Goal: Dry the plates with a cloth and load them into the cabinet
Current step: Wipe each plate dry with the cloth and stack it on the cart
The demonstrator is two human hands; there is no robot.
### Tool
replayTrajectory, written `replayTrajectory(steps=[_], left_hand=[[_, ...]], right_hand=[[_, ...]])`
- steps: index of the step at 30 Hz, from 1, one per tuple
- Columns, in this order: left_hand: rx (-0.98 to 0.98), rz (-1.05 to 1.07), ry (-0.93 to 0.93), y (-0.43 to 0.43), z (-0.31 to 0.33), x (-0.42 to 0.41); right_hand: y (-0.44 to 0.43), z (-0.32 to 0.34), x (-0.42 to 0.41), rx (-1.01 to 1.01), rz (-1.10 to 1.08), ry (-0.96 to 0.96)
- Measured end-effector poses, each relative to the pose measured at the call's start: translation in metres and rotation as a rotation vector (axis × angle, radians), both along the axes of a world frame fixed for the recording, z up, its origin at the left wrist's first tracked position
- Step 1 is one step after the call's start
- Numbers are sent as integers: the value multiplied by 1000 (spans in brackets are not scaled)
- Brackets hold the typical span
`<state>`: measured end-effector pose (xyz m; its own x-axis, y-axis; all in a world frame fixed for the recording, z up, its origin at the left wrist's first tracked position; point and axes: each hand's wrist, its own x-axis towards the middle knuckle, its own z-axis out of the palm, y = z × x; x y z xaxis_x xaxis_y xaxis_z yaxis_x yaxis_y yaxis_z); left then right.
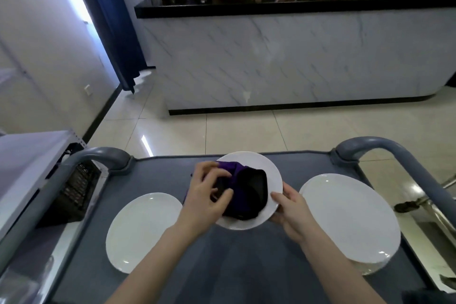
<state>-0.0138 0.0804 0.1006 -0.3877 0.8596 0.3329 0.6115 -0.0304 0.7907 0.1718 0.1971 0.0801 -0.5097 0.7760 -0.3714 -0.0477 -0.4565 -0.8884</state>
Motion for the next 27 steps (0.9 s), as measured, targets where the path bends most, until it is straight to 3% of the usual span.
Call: replayTrajectory(steps=[2, 5, 11, 16, 22, 24, 27], left_hand=[[-88, 134, 133, 2, -1, -8], [-266, 21, 473, 8, -4, -10], [-497, -162, 543, 23, 1, 10], [-425, -135, 855, 18, 4, 22], [-331, -180, 1053, 9, 18, 26], [-386, -189, 1019, 11, 16, 31], [-499, -200, 774, 20, 5, 31]], right_hand=[[-1, 1, 1, 2, 9, 8], [-2, 4, 0, 22, 25, 19], [-6, 13, -5, 102, 80, 17], [5, 19, -3, 78, -11, 37], [8, 26, 0, 72, -31, 68], [4, 27, 0, 89, -9, 66], [-3, 28, 0, 117, 50, 52]])
